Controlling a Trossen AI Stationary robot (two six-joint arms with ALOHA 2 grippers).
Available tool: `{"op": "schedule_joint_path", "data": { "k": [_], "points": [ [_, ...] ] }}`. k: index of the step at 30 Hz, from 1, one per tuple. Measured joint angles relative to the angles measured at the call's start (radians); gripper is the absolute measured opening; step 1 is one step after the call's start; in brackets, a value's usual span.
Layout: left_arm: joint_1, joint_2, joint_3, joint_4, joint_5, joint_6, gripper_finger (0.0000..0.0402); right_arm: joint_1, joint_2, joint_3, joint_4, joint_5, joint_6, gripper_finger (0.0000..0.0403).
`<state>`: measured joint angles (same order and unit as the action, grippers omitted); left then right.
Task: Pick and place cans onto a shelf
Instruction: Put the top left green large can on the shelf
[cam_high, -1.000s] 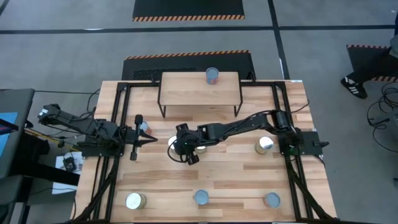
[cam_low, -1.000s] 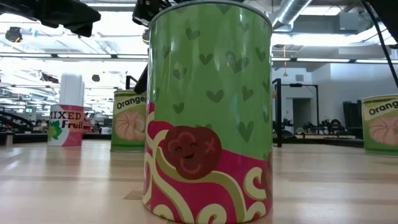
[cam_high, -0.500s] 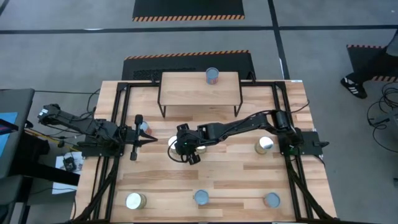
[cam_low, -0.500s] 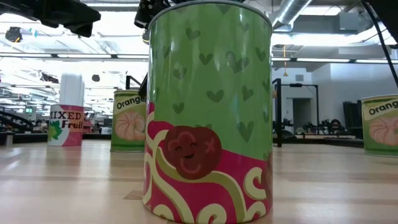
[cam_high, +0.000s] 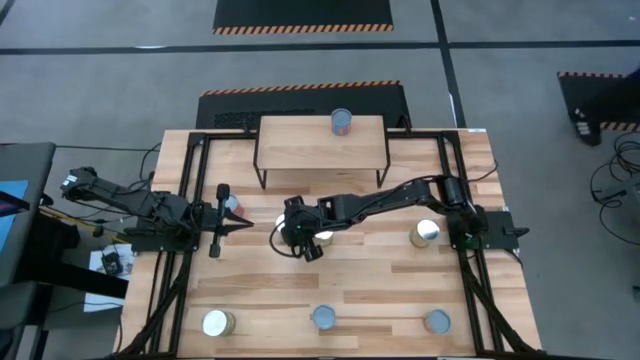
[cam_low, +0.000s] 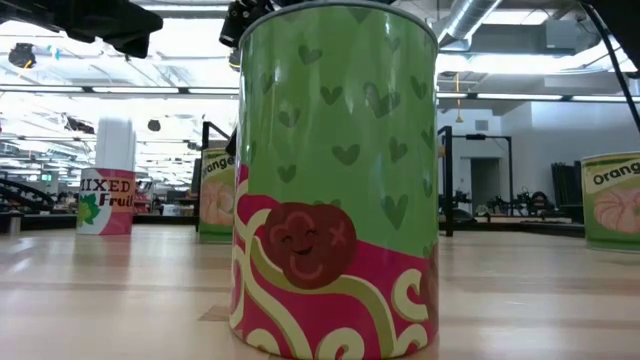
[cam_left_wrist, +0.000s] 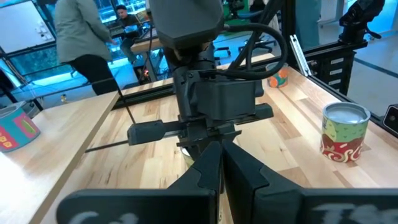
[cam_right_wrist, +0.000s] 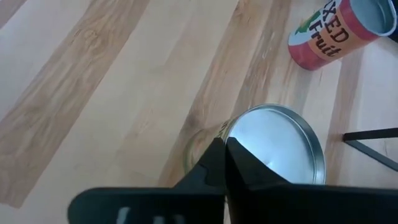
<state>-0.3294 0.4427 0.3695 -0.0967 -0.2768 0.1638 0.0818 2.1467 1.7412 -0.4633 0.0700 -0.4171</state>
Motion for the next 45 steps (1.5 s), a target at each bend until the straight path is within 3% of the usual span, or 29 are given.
{"op": "schedule_joint_path", "data": {
  "k": [8, 17, 20, 23, 30, 37, 41, 45],
  "points": [
    [0.0, 0.0, 0.0, 0.0, 0.0, 0.01, 0.0006, 0.006, -0.078, -0.003, -0.047, 0.0, -0.008, 0.0005],
    [0.0, 0.0, 0.0, 0.0, 0.0, 0.016, 0.0006, 0.006, -0.345, -0.003, -0.251, 0.017, -0.04, 0.0006],
    [0.0, 0.0, 0.0, 0.0, 0.0, 0.016, 0.0006, -0.016, -0.454, -0.002, -0.328, 0.08, -0.088, 0.0004],
    [0.0, 0.0, 0.0, 0.002, 0.0, 0.016, 0.0006, -0.056, -0.556, -0.002, -0.406, 0.151, -0.147, 0.0005],
    [0.0, 0.0, 0.0, 0.003, 0.0, 0.021, 0.0006, -0.257, -0.696, -0.102, -0.499, 0.148, -0.207, 0.0004],
    [0.0, 0.0, 0.0, 0.047, 0.057, 0.035, 0.0006, -0.384, -0.743, -0.245, -0.483, 0.077, -0.34, 0.0004],
    [0.0, 0.004, 0.0, 0.134, 0.141, 0.035, 0.0006, -0.473, -0.757, -0.245, -0.48, -0.045, -0.448, 0.0003],
    [0.0, 0.011, 0.0, 0.203, 0.162, 0.015, 0.0006, -0.608, -0.752, -0.244, -0.481, -0.158, -0.556, 0.0003]
  ]
}}
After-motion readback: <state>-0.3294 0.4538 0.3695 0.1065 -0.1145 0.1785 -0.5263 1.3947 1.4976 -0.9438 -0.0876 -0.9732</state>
